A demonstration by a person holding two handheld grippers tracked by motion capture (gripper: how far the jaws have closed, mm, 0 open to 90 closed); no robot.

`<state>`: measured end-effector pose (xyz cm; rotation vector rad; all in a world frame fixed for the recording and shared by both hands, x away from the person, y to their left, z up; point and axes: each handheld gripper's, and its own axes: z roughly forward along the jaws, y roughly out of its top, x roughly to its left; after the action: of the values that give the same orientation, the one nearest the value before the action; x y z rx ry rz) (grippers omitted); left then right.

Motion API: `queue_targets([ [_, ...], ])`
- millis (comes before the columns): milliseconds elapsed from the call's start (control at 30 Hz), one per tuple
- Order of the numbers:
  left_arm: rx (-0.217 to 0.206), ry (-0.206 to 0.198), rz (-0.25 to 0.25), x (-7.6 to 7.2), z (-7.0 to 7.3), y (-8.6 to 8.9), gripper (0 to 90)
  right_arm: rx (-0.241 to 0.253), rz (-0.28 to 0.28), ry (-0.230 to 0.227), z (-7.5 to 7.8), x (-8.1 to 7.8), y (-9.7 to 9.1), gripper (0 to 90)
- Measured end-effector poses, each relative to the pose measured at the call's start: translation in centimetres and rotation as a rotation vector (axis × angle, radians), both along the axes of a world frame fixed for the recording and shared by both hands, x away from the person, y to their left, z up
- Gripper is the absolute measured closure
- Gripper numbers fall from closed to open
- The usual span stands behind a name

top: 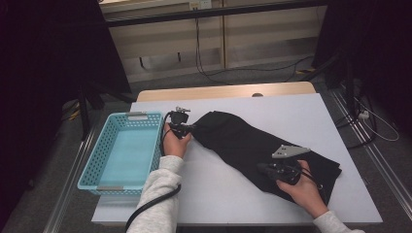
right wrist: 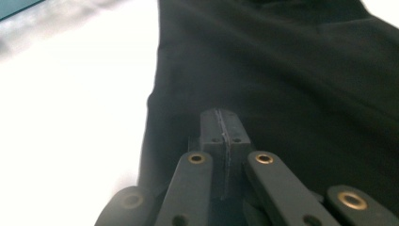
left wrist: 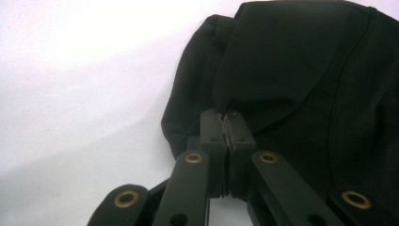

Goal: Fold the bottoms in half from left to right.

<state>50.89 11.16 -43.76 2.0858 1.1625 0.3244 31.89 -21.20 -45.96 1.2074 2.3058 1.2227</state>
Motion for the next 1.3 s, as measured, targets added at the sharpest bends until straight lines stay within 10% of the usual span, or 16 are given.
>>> queue_targets([
  [500, 0.026, -0.041, 0.063, 1.9, 1.4, 1.0, 87.9, -0.042, 0.051, 0.032, -0.9, -0.2, 0.2, 90.0],
  [867, 0.021, -0.022, 0.095, 0.7, 0.0, 0.9, 55.1, -0.028, 0.054, 0.034, -1.0, -0.2, 0.1, 90.0],
  [1300, -0.012, 0.040, 0.133, 1.4, -0.6, 1.3, 84.8, -0.025, 0.060, 0.042, -1.0, -0.3, 0.0, 90.0],
])
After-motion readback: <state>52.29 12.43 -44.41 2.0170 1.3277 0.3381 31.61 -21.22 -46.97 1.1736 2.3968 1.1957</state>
